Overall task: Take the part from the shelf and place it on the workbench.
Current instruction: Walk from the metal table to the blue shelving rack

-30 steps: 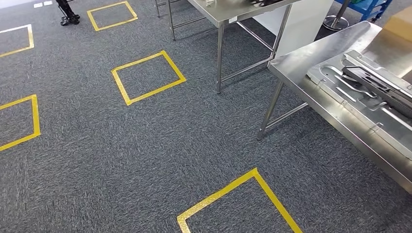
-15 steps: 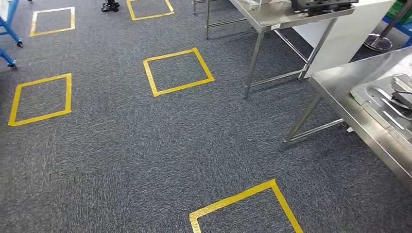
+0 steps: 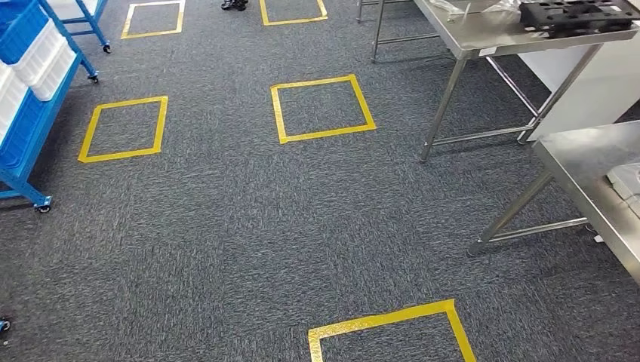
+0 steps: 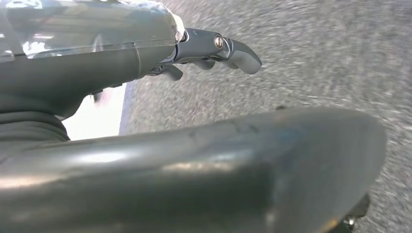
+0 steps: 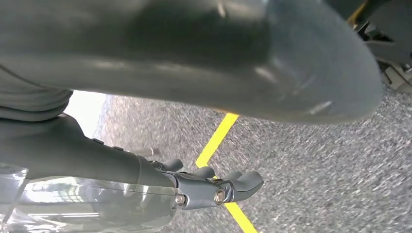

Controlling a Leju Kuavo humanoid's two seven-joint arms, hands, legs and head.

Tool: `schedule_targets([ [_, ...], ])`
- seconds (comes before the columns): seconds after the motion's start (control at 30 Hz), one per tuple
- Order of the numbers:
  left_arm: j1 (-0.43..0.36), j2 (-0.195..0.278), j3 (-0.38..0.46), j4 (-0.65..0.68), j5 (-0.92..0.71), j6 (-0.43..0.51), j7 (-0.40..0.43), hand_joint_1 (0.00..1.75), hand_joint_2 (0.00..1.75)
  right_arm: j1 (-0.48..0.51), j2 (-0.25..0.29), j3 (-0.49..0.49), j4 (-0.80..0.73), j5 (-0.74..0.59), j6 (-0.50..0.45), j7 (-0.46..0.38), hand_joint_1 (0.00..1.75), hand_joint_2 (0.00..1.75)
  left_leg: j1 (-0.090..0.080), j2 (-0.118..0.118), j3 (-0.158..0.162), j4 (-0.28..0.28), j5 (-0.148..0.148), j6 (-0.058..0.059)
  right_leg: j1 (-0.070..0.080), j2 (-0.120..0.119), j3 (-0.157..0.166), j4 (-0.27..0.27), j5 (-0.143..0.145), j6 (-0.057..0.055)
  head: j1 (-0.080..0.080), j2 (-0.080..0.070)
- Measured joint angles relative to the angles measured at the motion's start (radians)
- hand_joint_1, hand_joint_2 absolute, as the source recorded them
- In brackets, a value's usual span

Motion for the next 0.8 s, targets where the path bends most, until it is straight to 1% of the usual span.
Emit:
schedule_targets([
  [0.03,0.001,0.0,-0.001,0.0,0.0,-0.002,0.0,0.0,0.0,0.0,0.0,0.0,0.0,0.001,0.002,0.002,0.0,0.0,0.003,0.008,0.026,-0.05,0.031,-0.002,-0.001,-0.013,0.002,0.001,-0.002,0.003,0.0,0.0],
  [0.07,0.001,0.0,-0.002,0.0,0.0,-0.005,-0.004,0.0,0.0,-0.001,0.0,0.0,0.001,0.002,0.005,0.004,0.0,0.0,0.004,0.029,0.067,-0.126,0.067,-0.002,0.0,-0.024,0.005,0.001,-0.005,0.006,0.0,0.0],
  [0.1,0.0,0.0,-0.003,-0.001,0.001,-0.008,-0.009,0.0,0.0,-0.002,0.0,0.0,0.001,0.004,0.008,0.006,0.0,0.0,0.003,0.054,0.105,-0.196,0.094,0.0,0.002,-0.035,0.009,0.003,-0.009,0.011,0.0,0.0],
  [0.13,0.0,0.0,-0.003,-0.002,0.002,-0.012,-0.016,0.0,0.0,-0.002,-0.001,0.0,0.001,0.007,0.009,0.008,0.0,0.0,0.001,0.073,0.132,-0.248,0.111,0.004,0.004,-0.044,0.013,0.004,-0.012,0.017,0.0,0.0],
  [0.17,0.0,0.0,-0.003,-0.003,0.003,-0.016,-0.023,0.0,0.0,-0.003,-0.002,0.001,0.001,0.009,0.008,0.01,0.0,0.0,0.0,0.086,0.145,-0.274,0.117,0.009,0.007,-0.052,0.016,0.005,-0.015,0.023,0.0,0.0],
  [0.2,0.0,0.0,-0.003,-0.003,0.004,-0.02,-0.028,0.0,0.0,-0.005,-0.003,0.001,0.001,0.012,0.004,0.012,0.0,0.0,-0.003,0.081,0.144,-0.279,0.116,0.016,0.008,-0.061,0.019,0.005,-0.017,0.029,0.0,0.0],
  [0.23,0.001,0.0,-0.003,-0.004,0.004,-0.023,-0.031,0.0,0.0,-0.008,-0.003,0.002,0.0,0.015,0.001,0.013,0.0,0.0,-0.005,0.068,0.142,-0.28,0.117,0.023,0.006,-0.07,0.023,0.004,-0.018,0.036,0.0,0.0],
  [0.27,0.002,0.0,-0.003,-0.004,0.005,-0.026,-0.033,0.0,0.0,-0.011,-0.003,0.004,0.0,0.017,-0.002,0.014,0.0,0.0,-0.005,0.056,0.143,-0.284,0.12,0.03,0.002,-0.068,0.026,0.007,-0.023,0.043,0.0,0.0],
  [0.3,0.002,0.0,-0.003,-0.004,0.006,-0.028,-0.033,0.0,0.0,-0.013,-0.003,0.006,0.0,0.019,-0.003,0.014,0.0,0.0,-0.005,0.045,0.145,-0.287,0.123,0.037,-0.001,-0.051,0.022,0.022,-0.037,0.049,0.0,0.0],
  [0.33,0.002,0.0,-0.003,-0.004,0.007,-0.03,-0.031,0.0,0.0,-0.015,-0.003,0.008,-0.001,0.021,-0.003,0.014,0.0,0.0,-0.003,0.033,0.147,-0.29,0.127,0.044,-0.004,-0.024,0.009,0.057,-0.061,0.053,0.0,0.0],
  [0.37,0.001,0.0,-0.003,-0.004,0.007,-0.031,-0.029,0.0,0.0,-0.016,-0.003,0.009,-0.001,0.022,-0.003,0.014,0.0,0.0,-0.003,0.023,0.148,-0.292,0.129,0.048,-0.005,0.008,-0.015,0.113,-0.094,0.055,0.0,0.0],
  [0.4,0.001,0.0,-0.003,-0.004,0.007,-0.032,-0.025,0.0,0.0,-0.017,-0.004,0.009,-0.001,0.023,-0.002,0.014,0.0,0.0,-0.004,0.011,0.147,-0.291,0.131,0.051,-0.004,0.032,-0.05,0.184,-0.129,0.054,0.0,0.0],
  [0.43,0.0,0.0,-0.003,-0.004,0.007,-0.032,-0.02,0.0,0.0,-0.018,-0.004,0.01,-0.001,0.024,-0.001,0.014,0.0,0.0,-0.007,-0.002,0.145,-0.291,0.132,0.053,-0.004,0.043,-0.084,0.25,-0.154,0.053,0.0,0.0],
  [0.47,0.0,0.0,-0.003,-0.004,0.007,-0.032,-0.014,0.0,0.0,-0.018,-0.004,0.011,-0.001,0.025,0.0,0.015,0.0,0.0,-0.009,-0.017,0.145,-0.29,0.132,0.055,-0.003,0.047,-0.108,0.293,-0.16,0.051,0.0,0.0],
  [0.5,0.001,0.0,-0.003,-0.004,0.007,-0.032,-0.009,0.0,0.0,-0.019,-0.005,0.012,-0.001,0.026,0.0,0.017,0.0,0.0,-0.012,-0.033,0.145,-0.29,0.132,0.055,-0.002,0.05,-0.116,0.297,-0.145,0.048,0.0,0.0],
  [0.53,0.001,0.0,-0.003,-0.004,0.007,-0.032,-0.004,0.0,0.0,-0.02,-0.005,0.013,-0.001,0.027,0.001,0.02,0.0,0.0,-0.013,-0.049,0.147,-0.289,0.132,0.055,-0.001,0.055,-0.104,0.261,-0.112,0.043,0.0,0.0],
  [0.57,0.0,0.0,-0.003,-0.004,0.006,-0.033,-0.002,0.0,0.0,-0.022,-0.006,0.015,-0.001,0.028,0.001,0.022,0.0,0.0,-0.014,-0.063,0.149,-0.288,0.132,0.055,0.0,0.067,-0.078,0.196,-0.069,0.038,0.0,0.0],
  [0.6,-0.001,-0.001,-0.003,-0.005,0.005,-0.034,-0.007,0.0,0.0,-0.023,-0.008,0.015,-0.001,0.029,0.003,0.025,0.0,0.0,-0.015,-0.076,0.149,-0.287,0.132,0.053,0.0,0.091,-0.049,0.126,-0.034,0.032,0.0,0.0],
  [0.63,-0.001,-0.001,-0.003,-0.006,0.01,-0.039,-0.029,0.0,0.0,-0.025,-0.009,0.016,-0.001,0.032,0.008,0.026,0.0,0.0,-0.016,-0.088,0.148,-0.285,0.131,0.05,0.001,0.113,-0.027,0.069,-0.011,0.027,0.0,0.0],
  [0.67,-0.001,0.0,0.0,-0.007,0.021,-0.051,-0.069,0.0,0.0,-0.026,-0.01,0.018,-0.001,0.037,0.017,0.024,0.0,0.0,-0.016,-0.098,0.144,-0.284,0.132,0.046,0.002,0.13,-0.014,0.035,-0.001,0.024,0.0,0.0],
  [0.7,0.0,0.002,0.007,-0.008,0.036,-0.068,-0.123,0.0,0.0,-0.028,-0.01,0.022,-0.001,0.045,0.028,0.021,0.0,0.0,-0.014,-0.108,0.141,-0.283,0.133,0.04,0.004,0.137,-0.01,0.022,-0.002,0.021,0.0,0.0],
  [0.73,0.001,0.006,0.017,-0.008,0.054,-0.091,-0.181,0.0,0.0,-0.03,-0.011,0.026,-0.001,0.052,0.04,0.019,0.0,0.0,-0.012,-0.119,0.136,-0.284,0.135,0.033,0.004,0.127,-0.009,0.017,-0.001,0.018,0.0,0.0],
  [0.77,0.003,0.013,0.028,-0.009,0.067,-0.115,-0.227,0.0,0.0,-0.031,-0.011,0.029,-0.001,0.056,0.049,0.017,0.0,0.0,-0.011,-0.119,0.133,-0.282,0.134,0.028,0.004,0.115,-0.007,0.013,0.002,0.013,0.0,0.0],
  [0.8,0.004,0.021,0.039,-0.009,0.075,-0.137,-0.259,0.0,0.0,-0.03,-0.011,0.031,-0.001,0.056,0.053,0.016,0.0,0.0,-0.011,-0.102,0.128,-0.271,0.126,0.023,0.002,0.102,-0.003,0.006,0.004,0.006,0.0,0.0],
])
